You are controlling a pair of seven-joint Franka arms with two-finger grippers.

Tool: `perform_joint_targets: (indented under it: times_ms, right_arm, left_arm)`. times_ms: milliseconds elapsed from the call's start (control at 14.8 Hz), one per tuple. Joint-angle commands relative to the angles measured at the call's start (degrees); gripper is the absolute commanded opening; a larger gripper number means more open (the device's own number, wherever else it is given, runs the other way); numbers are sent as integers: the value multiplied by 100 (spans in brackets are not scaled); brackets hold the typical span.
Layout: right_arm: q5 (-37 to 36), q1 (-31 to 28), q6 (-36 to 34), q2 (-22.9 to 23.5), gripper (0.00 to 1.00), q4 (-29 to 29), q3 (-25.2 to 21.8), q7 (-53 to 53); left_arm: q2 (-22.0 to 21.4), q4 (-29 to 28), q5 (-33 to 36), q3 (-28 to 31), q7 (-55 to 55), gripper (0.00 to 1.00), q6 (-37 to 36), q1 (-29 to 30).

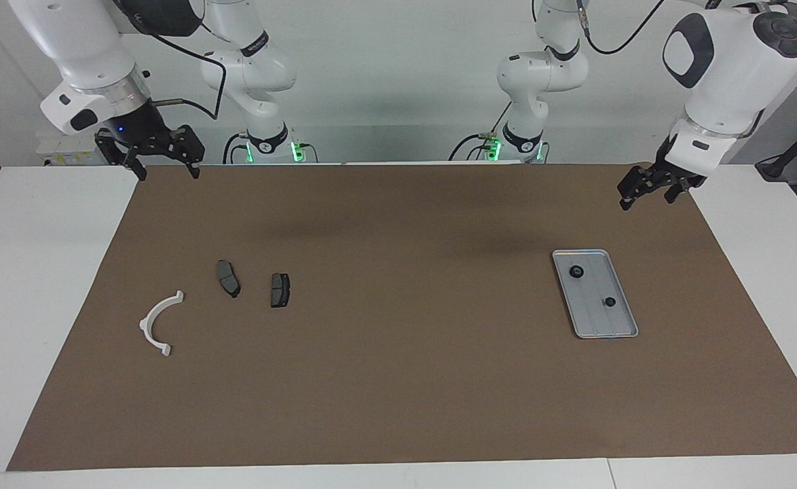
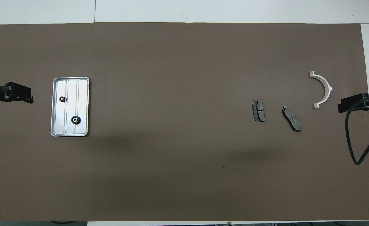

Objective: Place bearing gear from tray to pile
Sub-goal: 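Move the left gripper over the silver tray toward a black bearing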

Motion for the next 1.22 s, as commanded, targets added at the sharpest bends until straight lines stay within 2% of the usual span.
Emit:
perform_joint_targets:
  times_ms: [0,473,743,1013,1148]
  right_arm:
    - [-79,-53,158,-138,100,-175,39,117]
    - [-79,-53,158,-138,100,-175,39,117]
    - [-79,-53,175,-138,100,-175,48,117]
    - [-79,-53,184,-138,100,-175,48,109]
    - [-79,-53,184,-138,100,-175,48,109]
  left_arm:
    - [37,98,125,-25,80,100,-72,33]
    - [54,90,125,-16,27,100,-28,33]
    - [-95,-112,116,80,-148,100,16,68]
    - [-446,-1095,125,81,-184,100,831,77]
    - [-421,-1368,116,81,-201,100,1060,77]
